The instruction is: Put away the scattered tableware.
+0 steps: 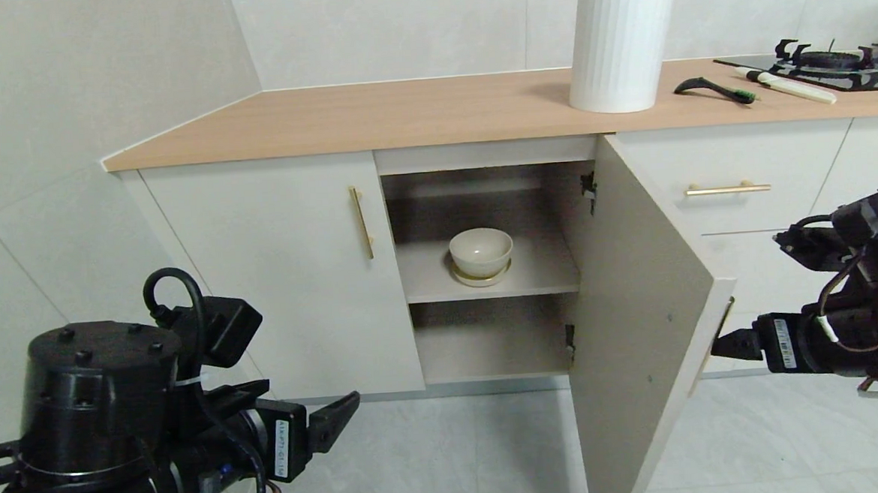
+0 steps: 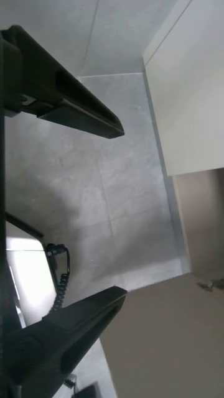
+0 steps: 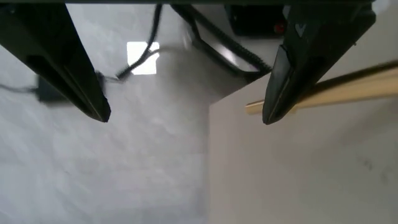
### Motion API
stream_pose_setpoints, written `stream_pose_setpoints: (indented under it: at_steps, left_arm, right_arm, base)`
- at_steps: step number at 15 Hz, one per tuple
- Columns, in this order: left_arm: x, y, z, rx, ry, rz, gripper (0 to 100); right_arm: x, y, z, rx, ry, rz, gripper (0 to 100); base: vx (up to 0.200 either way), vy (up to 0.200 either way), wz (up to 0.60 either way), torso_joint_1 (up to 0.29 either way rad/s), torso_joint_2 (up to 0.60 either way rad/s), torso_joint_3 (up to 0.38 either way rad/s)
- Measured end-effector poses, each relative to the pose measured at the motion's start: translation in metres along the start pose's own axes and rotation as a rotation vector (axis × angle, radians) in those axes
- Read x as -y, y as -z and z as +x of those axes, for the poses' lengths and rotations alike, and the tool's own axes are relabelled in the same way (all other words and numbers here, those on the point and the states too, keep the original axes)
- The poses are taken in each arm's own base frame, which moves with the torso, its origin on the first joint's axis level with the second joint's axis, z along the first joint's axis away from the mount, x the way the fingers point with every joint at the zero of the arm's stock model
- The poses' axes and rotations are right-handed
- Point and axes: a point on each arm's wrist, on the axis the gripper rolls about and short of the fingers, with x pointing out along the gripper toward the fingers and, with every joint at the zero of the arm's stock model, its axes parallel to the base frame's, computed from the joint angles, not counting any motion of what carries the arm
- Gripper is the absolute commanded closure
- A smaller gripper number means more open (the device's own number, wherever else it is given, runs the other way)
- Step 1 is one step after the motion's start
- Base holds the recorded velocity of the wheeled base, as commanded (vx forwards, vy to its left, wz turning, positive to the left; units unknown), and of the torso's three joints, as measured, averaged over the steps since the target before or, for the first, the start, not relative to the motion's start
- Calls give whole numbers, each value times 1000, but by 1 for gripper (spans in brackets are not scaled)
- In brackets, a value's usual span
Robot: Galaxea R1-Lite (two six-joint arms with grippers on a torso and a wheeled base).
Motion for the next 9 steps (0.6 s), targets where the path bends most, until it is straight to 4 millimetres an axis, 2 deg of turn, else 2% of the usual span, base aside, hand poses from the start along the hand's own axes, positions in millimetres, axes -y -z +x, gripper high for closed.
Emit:
stream_pose_setpoints:
  at_steps: [4,9]
  left_arm:
    - [-1,-1,0,4,-7,-4,0]
    - [-2,-6,-3,24,-7,-13,0]
  right_arm:
    - [-29,1,17,9,-99,-68,0]
    - [-70,-13,59,128,-206,-103,0]
  base:
    - [0,0,0,0,0,0]
    - [0,0,0,0,0,0]
